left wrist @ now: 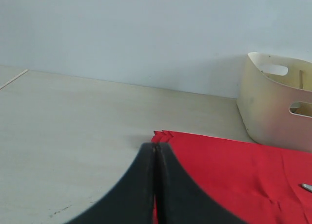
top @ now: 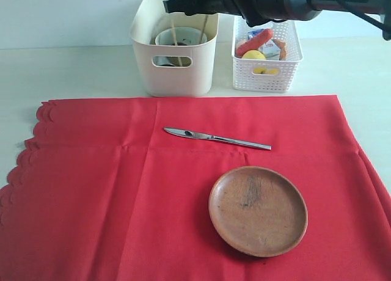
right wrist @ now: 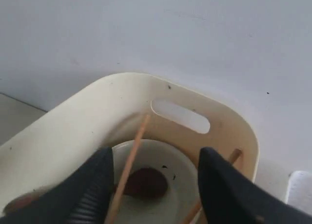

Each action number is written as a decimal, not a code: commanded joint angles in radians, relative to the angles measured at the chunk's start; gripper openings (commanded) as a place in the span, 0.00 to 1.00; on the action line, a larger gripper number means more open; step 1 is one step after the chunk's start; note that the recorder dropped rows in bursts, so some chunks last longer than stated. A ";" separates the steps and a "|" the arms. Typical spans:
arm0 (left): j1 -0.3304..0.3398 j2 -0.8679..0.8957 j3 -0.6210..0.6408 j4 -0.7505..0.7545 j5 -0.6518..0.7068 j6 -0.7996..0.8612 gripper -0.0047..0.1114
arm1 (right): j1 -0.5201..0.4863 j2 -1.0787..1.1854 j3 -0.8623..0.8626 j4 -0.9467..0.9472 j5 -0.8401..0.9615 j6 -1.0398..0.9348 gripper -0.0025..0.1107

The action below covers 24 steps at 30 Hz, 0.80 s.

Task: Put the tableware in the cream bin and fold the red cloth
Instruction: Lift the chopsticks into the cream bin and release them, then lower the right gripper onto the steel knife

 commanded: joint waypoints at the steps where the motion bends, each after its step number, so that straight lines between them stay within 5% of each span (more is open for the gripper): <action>1: 0.002 -0.005 0.003 -0.003 -0.001 0.006 0.04 | -0.006 -0.014 -0.009 0.005 -0.007 0.030 0.50; 18: 0.002 -0.005 0.003 -0.003 -0.001 0.006 0.04 | -0.037 -0.278 0.217 -0.056 0.163 0.030 0.50; 24: 0.002 -0.005 0.003 -0.003 -0.001 0.006 0.04 | -0.097 -0.402 0.348 -0.385 0.404 0.252 0.50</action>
